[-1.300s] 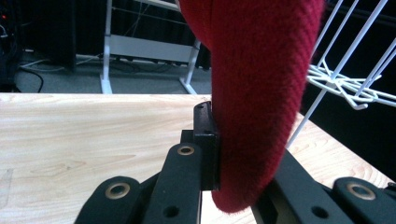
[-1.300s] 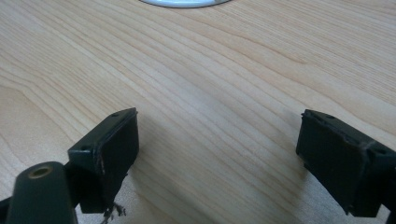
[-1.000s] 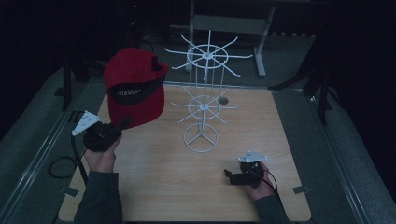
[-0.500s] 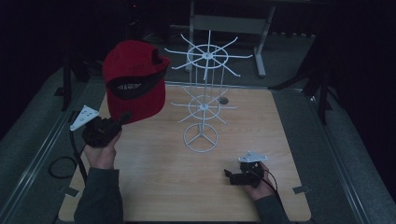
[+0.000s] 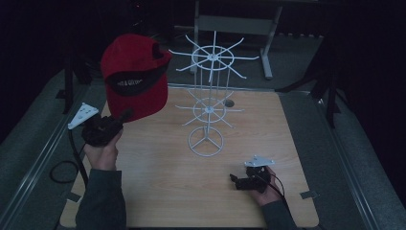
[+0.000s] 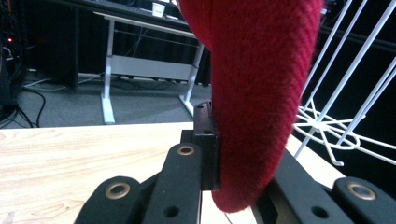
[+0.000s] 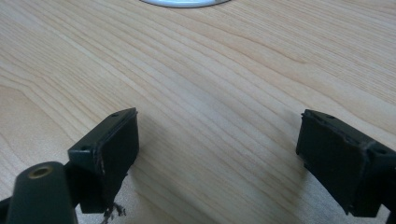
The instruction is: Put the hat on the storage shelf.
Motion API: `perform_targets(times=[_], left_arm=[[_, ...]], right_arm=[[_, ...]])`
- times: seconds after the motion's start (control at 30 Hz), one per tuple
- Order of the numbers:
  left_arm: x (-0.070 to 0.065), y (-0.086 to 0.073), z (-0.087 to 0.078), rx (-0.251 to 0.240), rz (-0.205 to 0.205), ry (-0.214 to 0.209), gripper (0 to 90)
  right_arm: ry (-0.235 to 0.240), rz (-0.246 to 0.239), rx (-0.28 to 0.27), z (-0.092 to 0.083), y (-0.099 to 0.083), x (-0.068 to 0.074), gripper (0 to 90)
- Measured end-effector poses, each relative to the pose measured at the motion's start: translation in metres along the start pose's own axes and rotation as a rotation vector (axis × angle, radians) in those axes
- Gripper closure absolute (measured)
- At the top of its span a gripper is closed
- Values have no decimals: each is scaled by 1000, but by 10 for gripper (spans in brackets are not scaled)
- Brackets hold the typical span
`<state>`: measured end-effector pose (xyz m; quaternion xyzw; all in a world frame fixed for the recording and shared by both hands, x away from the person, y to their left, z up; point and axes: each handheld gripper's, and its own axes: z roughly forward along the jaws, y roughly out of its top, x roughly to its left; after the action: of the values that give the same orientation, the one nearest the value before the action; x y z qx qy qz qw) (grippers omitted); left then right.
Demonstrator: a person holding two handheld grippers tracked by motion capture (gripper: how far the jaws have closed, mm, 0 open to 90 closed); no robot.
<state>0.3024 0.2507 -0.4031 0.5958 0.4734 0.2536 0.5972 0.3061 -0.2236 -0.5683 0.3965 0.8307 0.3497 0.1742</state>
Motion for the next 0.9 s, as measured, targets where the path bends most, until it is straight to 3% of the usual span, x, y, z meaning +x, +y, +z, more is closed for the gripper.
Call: perform_targets(times=[0.33, 0.9], left_arm=[[-2, 7, 0, -5, 12, -1, 860], [-1, 12, -3, -38, -8, 2, 860]], right_arm=[[0, 0, 0, 0, 0, 0, 129], [0, 0, 0, 0, 0, 0, 129]])
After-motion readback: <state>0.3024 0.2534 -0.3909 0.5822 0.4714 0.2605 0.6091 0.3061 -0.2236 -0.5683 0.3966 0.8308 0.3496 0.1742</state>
